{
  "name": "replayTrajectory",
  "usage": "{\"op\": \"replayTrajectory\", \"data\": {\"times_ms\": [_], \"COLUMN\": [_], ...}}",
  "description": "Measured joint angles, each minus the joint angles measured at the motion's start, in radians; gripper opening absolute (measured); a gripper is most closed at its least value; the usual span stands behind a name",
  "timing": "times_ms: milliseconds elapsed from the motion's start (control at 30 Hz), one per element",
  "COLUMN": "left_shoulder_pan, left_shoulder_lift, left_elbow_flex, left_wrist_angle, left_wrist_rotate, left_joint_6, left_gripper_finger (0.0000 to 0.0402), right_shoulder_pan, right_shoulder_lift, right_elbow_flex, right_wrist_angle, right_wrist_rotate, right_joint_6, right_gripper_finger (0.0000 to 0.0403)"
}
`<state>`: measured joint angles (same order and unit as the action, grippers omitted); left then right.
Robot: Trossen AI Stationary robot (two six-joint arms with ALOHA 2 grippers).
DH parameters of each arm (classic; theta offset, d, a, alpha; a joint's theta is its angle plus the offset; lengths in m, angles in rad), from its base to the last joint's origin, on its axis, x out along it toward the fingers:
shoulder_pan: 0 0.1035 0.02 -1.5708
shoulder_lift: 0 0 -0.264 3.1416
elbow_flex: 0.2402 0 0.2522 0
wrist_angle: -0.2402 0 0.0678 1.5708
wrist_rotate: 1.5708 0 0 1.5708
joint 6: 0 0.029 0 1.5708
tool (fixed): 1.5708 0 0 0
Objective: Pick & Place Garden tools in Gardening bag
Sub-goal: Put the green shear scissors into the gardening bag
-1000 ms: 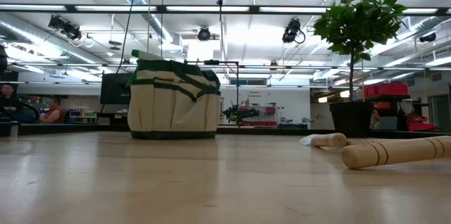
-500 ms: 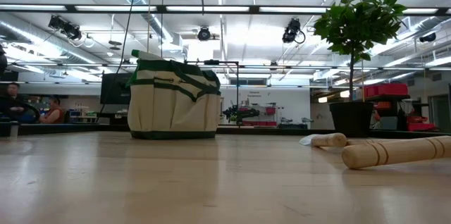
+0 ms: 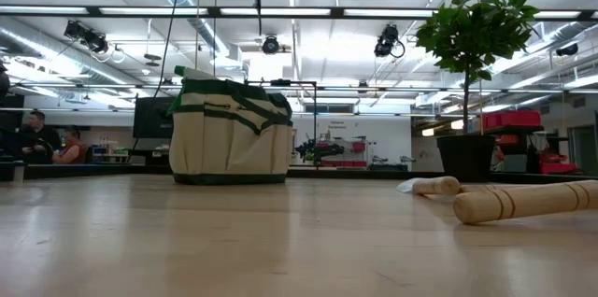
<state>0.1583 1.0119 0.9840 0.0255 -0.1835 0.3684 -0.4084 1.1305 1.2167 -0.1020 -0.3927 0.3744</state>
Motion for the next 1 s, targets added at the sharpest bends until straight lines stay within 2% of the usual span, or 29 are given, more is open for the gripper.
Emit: {"op": "replayTrajectory", "data": {"times_ms": [267,433,567,733,1000], "left_shoulder_pan": [0.056,0.072,0.081,0.087,0.087], "left_shoulder_lift": [0.000,-0.030,-0.043,-0.046,-0.045], "left_elbow_flex": [0.000,0.001,0.001,0.000,0.000], "left_wrist_angle": [-0.025,-0.038,-0.042,-0.037,-0.046], "left_wrist_rotate": [0.110,0.147,0.160,0.151,0.155], "left_joint_6": [-0.149,-0.212,-0.233,-0.266,-0.307], "left_gripper_finger": [0.0057,0.0057,0.0057,0.0057,0.0057], "right_shoulder_pan": [0.008,0.055,0.104,0.160,0.204], "right_shoulder_lift": [-0.027,-0.095,-0.141,-0.172,-0.179], "right_elbow_flex": [-0.001,-0.001,-0.001,-0.001,-0.001], "right_wrist_angle": [-0.008,-0.078,-0.153,-0.216,-0.278], "right_wrist_rotate": [0.019,0.134,0.240,0.321,0.351], "right_joint_6": [-0.128,-0.223,-0.297,-0.342,-0.367], "right_gripper_finger": [0.0000,0.0000,0.0000,0.0000,0.0000]}}
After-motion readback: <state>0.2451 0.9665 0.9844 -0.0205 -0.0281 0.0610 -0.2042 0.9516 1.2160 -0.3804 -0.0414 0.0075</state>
